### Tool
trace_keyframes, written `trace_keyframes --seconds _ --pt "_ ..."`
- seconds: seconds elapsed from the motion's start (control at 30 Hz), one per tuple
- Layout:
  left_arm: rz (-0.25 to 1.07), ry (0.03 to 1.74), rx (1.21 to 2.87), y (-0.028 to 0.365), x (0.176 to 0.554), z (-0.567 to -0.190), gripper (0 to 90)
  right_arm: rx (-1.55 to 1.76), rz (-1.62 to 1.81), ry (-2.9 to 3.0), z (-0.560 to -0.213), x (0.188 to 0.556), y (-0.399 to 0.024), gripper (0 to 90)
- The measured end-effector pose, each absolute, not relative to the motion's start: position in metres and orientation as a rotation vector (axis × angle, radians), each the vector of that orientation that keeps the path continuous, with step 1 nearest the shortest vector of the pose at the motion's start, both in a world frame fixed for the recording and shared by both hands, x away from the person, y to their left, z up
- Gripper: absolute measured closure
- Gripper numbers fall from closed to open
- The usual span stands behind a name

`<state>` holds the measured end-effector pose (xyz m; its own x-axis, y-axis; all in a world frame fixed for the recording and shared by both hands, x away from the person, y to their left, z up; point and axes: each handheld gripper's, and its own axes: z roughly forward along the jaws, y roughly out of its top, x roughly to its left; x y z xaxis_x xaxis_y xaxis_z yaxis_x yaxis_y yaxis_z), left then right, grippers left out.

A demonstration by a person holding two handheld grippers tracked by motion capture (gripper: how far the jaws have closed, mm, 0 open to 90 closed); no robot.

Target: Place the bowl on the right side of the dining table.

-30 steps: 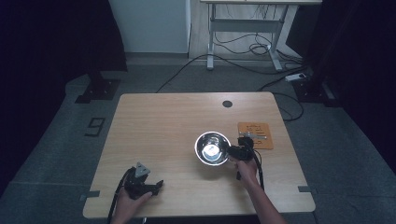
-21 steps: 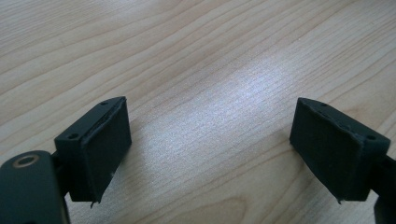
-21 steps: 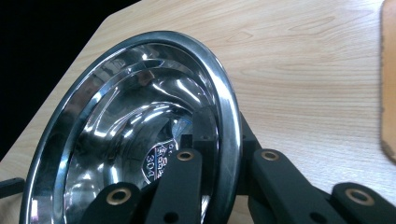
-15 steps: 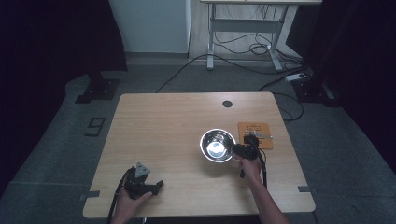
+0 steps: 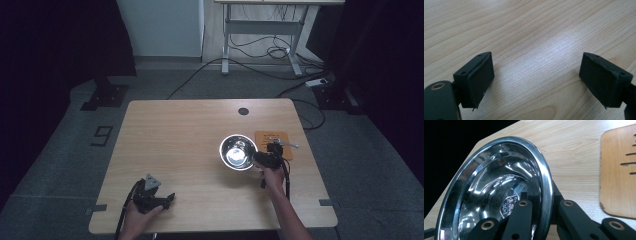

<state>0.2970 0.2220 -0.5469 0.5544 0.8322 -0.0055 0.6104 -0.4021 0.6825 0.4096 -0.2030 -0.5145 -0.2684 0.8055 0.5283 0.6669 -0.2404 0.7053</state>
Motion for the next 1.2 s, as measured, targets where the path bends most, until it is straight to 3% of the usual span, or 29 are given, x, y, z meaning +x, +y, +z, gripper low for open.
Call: trace_keyframes --seconds 1.2 --pt "0.448 1.154 2.149 0.222 0.297 -0.547 12.1 1.890 1.523 1.723 -0.519 0.426 -0.236 85.4"
